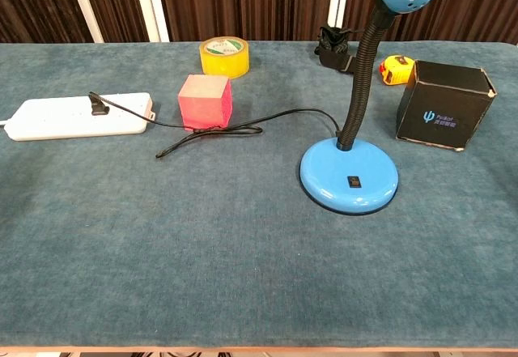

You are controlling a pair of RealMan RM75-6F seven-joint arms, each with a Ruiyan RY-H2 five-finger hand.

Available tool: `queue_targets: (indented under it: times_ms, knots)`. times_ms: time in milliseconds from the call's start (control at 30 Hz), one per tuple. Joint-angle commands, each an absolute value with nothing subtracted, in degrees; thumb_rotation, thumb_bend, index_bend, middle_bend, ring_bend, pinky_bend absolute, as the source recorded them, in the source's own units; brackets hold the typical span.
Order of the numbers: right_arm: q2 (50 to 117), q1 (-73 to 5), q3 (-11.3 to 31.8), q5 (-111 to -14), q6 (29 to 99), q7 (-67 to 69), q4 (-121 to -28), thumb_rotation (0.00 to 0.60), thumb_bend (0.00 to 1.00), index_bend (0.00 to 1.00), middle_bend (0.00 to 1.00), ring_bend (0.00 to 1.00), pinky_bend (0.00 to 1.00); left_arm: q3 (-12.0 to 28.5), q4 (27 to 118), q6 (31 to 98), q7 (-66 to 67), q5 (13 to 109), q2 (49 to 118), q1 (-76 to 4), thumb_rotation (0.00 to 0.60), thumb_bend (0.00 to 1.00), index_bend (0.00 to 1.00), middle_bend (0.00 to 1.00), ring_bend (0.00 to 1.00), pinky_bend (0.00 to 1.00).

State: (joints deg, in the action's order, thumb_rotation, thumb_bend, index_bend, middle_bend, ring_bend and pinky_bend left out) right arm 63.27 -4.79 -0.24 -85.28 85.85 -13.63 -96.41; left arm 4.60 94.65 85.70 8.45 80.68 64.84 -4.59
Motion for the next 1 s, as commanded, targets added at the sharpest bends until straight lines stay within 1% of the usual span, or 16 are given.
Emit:
queue_targets:
  times_ms: [33,333,500,567,633,700,800,900,933,967,1000]
  knots:
    - [63.4,-4.8,-0.2,-85.2,85.6,-13.6,-96.3,0.6,0.29,0.0,0.02,0.04,0.0,4.6,94.6,85.7,8.6,80.8,64.9,-4.6,0.6,0.62,0.17,0.03,0.0,0.02]
    - [63.8,-4.3,0.6,-84.8,86.2,-13.7,-96.6,0.6,0.29,0.0,0.02,0.04,0.0,4.6,94.5,86.3,8.2,81.0,64.9,-4.3,0.6,0.62,0.17,0.03,0.0,0.02]
    - [64.0,-3.9,1.0,-84.8,86.8,-13.9,-96.6,0.6,0.29,0.0,0.02,0.07,0.0,4.4,94.5,86.1,8.4,81.2,65.0,-4.5,0.6,0.62,0.17,0.03,0.0,0.02]
    - [64.0,-3.9,1.0,-84.9,86.7,-13.8,-96.6,0.6,0.29,0.0,0.02,0.12,0.03,4.5,94.5,86.2,8.4,81.2,65.0,-4.4,0.6,0.62,0.17,0.03,0.0,0.02]
    - [64.1,-3.9,1.1,-85.1,86.8,-13.3,-96.7,0.6,0.29,0.0,0.02,0.16,0.08,4.5,94.5,86.3,8.4,81.2,65.0,-4.4,0.6,0.62,0.17,0.03,0.0,0.02]
    - [64.0,-3.7,1.2,-85.5,87.1,-12.3,-97.0,0.6,0.29,0.0,0.06,0.2,0.15,4.5,94.6,86.2,8.3,81.2,65.0,-4.4,0.6,0.62,0.17,0.03,0.0,0.02]
    - [63.3,-3.5,1.2,-85.9,87.4,-10.8,-97.7,0.6,0.29,0.0,0.18,0.3,0.24,4.5,94.8,86.2,8.2,81.1,65.0,-4.4,0.6,0.62,0.17,0.03,0.0,0.02]
    - [62.7,-3.3,1.6,-85.6,87.6,-9.4,-98.6,0.6,0.29,0.0,0.37,0.47,0.32,4.6,94.8,86.3,8.1,81.0,65.1,-4.4,0.6,0.63,0.17,0.03,0.0,0.02]
    - [62.6,-3.4,1.6,-85.8,87.3,-9.2,-98.8,0.6,0.3,0.01,0.4,0.52,0.34,4.6,94.8,86.2,8.0,80.9,65.1,-4.4,0.6,0.63,0.17,0.03,0.0,0.02]
    - [62.3,-3.7,1.4,-86.1,86.7,-9.2,-99.1,0.6,0.34,0.03,0.46,0.58,0.37,4.6,94.8,86.1,8.0,80.8,65.2,-4.4,0.6,0.63,0.17,0.03,0.0,0.02]
    - [61.8,-4.1,1.1,-86.4,85.8,-9.3,-99.5,0.6,0.37,0.04,0.5,0.62,0.38,4.7,94.8,86.0,8.1,80.7,65.2,-4.4,0.6,0.62,0.17,0.03,0.0,0.02]
